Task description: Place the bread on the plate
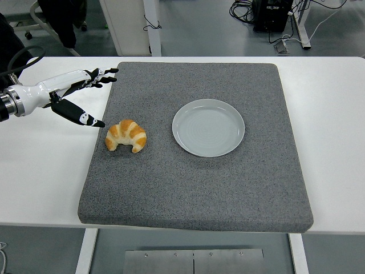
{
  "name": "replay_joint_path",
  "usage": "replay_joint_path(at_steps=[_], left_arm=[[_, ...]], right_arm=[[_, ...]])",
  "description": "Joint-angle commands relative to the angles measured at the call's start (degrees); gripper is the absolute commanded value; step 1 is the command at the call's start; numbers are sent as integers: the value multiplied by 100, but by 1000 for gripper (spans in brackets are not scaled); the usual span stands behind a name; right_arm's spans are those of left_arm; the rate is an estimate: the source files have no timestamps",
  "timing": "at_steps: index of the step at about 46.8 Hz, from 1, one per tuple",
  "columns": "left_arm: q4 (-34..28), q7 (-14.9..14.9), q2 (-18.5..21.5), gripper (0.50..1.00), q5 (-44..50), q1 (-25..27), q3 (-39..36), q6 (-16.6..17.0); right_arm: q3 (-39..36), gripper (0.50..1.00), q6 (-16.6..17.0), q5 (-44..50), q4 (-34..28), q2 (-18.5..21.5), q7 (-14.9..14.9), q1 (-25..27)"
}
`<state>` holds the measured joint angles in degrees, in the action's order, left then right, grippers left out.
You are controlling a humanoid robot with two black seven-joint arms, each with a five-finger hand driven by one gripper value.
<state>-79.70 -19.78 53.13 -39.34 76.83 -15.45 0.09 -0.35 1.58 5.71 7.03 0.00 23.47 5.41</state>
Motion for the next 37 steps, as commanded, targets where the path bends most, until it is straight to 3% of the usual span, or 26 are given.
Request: replay_joint_path(at_steps=[1, 18, 25, 37], left_arm=[[7, 18, -13, 971, -12, -1, -90, 9], [25, 18, -136, 968, -574, -63, -222, 184], [34, 62, -242, 968, -917, -89, -388, 606], [78, 97, -602, 966, -944, -124, -933, 1748]], right_arm=[[0, 1000, 0, 0, 0, 0, 0, -5], [0, 1000, 0, 0, 0, 0, 0, -5], [0, 1000, 0, 0, 0, 0, 0, -5], [0, 1000, 0, 0, 0, 0, 0, -5]])
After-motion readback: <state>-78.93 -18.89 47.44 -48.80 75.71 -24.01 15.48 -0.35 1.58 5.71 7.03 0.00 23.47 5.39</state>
